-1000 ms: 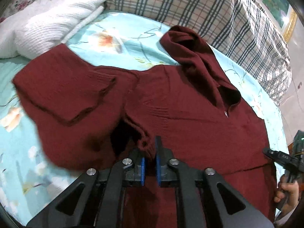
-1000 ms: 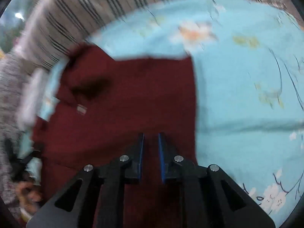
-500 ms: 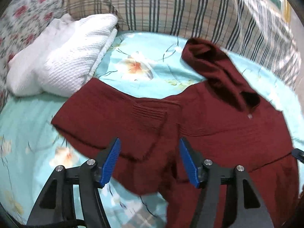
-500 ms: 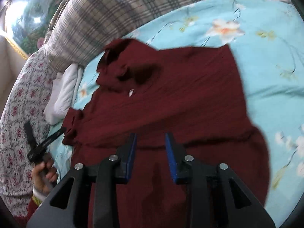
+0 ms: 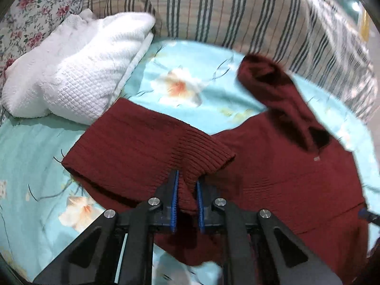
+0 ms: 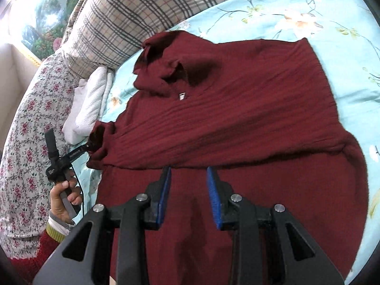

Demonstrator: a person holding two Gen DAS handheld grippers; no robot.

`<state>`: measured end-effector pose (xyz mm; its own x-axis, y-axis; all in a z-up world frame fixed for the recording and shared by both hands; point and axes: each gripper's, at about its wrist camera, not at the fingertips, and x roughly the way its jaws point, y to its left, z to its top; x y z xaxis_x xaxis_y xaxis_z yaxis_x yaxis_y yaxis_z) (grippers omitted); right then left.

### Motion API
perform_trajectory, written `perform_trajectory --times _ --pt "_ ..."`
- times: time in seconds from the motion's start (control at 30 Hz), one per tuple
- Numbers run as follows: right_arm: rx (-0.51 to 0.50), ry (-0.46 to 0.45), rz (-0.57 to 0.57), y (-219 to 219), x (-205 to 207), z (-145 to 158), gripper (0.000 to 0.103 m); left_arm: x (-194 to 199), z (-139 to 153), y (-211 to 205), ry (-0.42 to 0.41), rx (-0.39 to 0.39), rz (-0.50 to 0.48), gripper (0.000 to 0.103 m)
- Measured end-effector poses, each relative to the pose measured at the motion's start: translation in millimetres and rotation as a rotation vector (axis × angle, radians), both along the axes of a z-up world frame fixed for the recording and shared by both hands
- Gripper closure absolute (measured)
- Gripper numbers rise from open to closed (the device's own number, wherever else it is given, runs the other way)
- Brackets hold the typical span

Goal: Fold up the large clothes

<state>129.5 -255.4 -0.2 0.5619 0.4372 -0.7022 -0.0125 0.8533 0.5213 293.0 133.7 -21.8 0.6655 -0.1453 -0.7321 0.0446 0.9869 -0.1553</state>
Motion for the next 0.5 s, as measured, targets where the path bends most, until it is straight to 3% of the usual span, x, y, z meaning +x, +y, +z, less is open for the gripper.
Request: perform_trajectory --times 0.27,0.5 --pt "0.018 -0.025 -0.011 -4 -9 4 0.071 -36 46 -64 -0.068 -0.169 -0.147 0.091" --pt "0.049 -0.056 -0.088 -35 -21 10 0.071 -43 45 -188 -0.038 -0.237 -0.368 0.091"
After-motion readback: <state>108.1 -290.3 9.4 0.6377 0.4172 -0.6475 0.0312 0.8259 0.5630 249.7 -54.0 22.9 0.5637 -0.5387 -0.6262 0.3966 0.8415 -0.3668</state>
